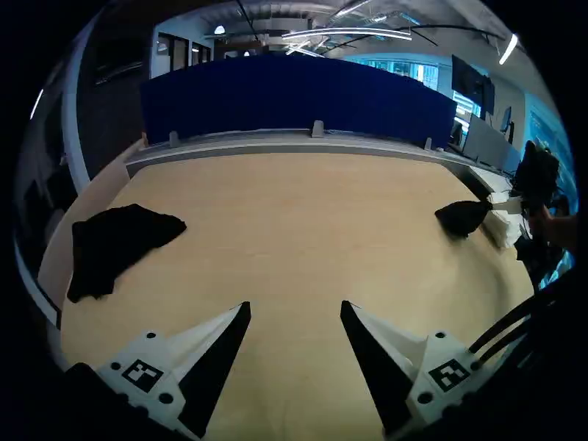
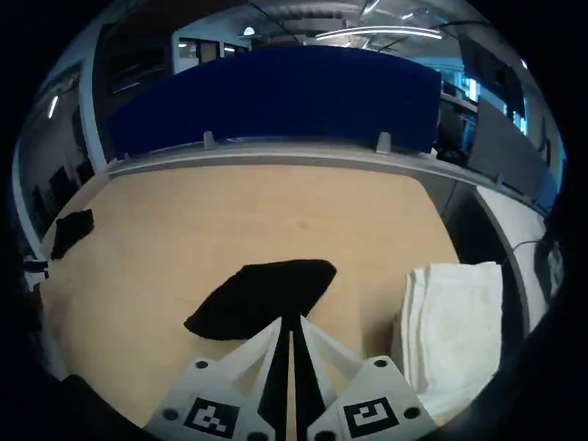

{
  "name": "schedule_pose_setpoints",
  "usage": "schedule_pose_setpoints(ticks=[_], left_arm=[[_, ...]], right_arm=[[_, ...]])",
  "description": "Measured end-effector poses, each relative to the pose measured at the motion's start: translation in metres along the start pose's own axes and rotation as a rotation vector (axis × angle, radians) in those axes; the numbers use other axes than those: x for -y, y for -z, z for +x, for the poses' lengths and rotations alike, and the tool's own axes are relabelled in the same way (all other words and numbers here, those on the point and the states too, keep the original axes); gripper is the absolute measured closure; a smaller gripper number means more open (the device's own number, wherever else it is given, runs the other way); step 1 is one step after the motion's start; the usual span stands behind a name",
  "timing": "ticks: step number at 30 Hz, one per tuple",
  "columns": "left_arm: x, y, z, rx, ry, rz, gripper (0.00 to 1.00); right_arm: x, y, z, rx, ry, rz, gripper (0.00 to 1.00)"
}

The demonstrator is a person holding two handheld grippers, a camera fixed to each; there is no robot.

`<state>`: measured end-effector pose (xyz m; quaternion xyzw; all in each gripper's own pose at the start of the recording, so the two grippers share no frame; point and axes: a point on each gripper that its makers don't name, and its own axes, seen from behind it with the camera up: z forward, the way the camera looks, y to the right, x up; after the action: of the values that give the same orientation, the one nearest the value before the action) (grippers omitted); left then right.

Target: Fold towel

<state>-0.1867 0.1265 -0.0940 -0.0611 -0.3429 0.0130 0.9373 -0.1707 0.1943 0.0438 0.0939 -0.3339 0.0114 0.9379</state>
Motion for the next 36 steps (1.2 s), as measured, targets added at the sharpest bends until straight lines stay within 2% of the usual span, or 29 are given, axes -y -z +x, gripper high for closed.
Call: schedule_pose_setpoints(ticks=[10,20,26,36], left_arm=[[-0.001,0.001,-0.002,0.002,-0.006,-0.003,0.1],[0.0,0.003,-0.003,0.002,-0.006,0.002,0.1],[-0.004,0.004,-0.004,0.003,-0.011,-0.002,0.09],[-0.006,0.005,-0.003,0.002,-0.016,-0.007,0.09]], right_arm=[[-0.029,0.011,-0.06,0.108,-0.015,-0.085,0.97],[-0.038,0.017,-0.111,0.215,-0.035,-0.119,0.97],[-0.041,0.016,-0.12,0.224,-0.059,-0.13,0.97],[-0.048,0.018,-0.125,0.243,-0.061,-0.152,0.97]])
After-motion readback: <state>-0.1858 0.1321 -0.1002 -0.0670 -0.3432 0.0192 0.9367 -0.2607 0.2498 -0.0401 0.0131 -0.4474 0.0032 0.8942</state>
